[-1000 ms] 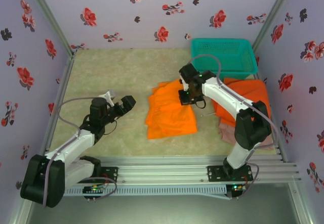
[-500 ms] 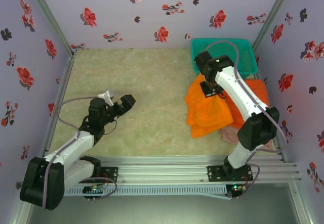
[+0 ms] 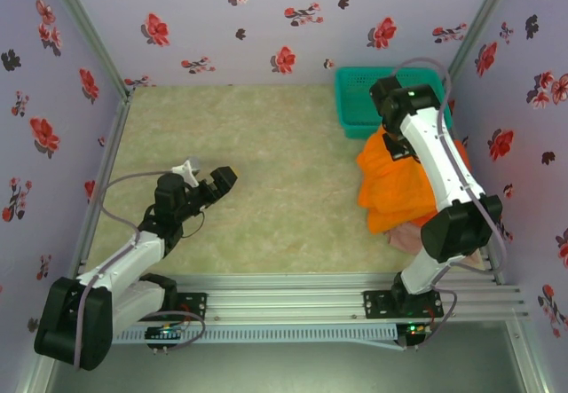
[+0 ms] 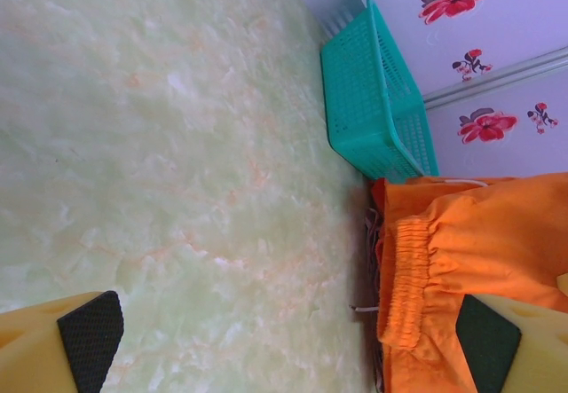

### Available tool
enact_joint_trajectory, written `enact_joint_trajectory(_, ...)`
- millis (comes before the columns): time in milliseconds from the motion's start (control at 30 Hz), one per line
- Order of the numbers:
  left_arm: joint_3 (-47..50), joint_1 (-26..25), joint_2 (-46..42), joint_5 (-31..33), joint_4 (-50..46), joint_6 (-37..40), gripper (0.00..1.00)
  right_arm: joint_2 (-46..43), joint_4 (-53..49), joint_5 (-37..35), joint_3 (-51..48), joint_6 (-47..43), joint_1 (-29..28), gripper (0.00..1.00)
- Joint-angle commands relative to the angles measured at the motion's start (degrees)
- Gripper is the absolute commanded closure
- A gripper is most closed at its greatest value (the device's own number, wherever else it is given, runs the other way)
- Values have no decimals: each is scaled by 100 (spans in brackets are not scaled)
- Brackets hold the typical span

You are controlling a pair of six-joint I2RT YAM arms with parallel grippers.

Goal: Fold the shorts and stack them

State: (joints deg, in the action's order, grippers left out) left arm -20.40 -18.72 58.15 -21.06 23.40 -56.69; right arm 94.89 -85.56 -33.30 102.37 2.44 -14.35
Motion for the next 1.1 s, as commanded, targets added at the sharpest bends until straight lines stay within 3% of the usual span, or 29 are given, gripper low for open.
enact_joint_trajectory(0,72,52,-50,-25,191,-27,1,-202,65,-886,-73,-344,230,100)
enact_joint_trajectory(367,-43,55,47,-114,200,33,1,252,1038,-1490,-574,-795,1188,98)
enact_joint_trajectory(867,146,157,-183,-350,342,-5,1,658,2123,-1796,-1612,-800,1756,86)
enact_joint_trajectory(933,194,182,-252,-358,328,-8,1,751,2219,-1829,-1705,-751,1807,81)
enact_joint_trajectory(1033,243,220,-352,-369,285,-9,1,968,2243,-2026,-1777,-584,1981,62)
enact_joint_trajectory(1067,263,237,-391,-377,256,-9,1,1051,2172,-2057,-1721,-457,2081,52)
